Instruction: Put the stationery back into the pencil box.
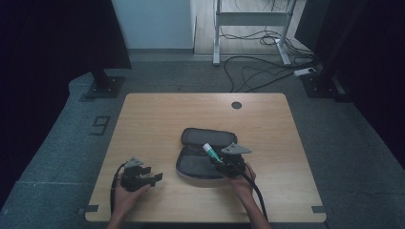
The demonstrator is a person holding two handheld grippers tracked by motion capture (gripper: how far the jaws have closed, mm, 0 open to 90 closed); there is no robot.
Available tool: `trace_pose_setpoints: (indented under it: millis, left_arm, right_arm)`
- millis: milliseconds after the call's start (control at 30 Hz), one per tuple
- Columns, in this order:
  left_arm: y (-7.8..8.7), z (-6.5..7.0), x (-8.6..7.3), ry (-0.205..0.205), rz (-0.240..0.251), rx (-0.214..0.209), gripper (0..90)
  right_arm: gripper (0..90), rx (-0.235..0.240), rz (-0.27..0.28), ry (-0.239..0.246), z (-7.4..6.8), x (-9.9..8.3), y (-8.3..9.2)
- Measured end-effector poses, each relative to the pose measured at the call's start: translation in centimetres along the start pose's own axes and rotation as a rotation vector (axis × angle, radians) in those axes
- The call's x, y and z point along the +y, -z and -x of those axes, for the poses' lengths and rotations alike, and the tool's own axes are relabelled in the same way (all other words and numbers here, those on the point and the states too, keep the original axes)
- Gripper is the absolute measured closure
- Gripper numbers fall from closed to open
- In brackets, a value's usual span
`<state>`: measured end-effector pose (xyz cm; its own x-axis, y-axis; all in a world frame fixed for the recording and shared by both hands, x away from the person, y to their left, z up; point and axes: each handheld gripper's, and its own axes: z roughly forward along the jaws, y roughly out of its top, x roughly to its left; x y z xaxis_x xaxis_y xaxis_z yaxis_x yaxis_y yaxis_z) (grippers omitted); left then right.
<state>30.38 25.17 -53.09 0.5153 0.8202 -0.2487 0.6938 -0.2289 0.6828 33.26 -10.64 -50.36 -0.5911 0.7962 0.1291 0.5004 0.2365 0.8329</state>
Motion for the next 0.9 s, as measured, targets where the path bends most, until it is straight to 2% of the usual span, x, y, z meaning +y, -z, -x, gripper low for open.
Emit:
trace_pose_setpoints:
  millis: [433,767,900]
  left_arm:
    - [0.0,0.0,0.0,0.004,-0.001,-0.004,33.7]
    - [-0.1,-0.1,-0.1,0.007,-0.007,-0.006,33.7]
    - [-0.1,-0.1,-0.1,0.008,-0.007,-0.006,33.6]
  right_arm:
    - [64.9,-0.029,-0.062,0.029,-0.1,-0.8,-1.3]
    - [64.6,-0.048,-0.113,0.07,-0.4,-1.1,-1.8]
    - [64.1,-0.044,-0.127,0.079,-0.5,-1.1,-2.0]
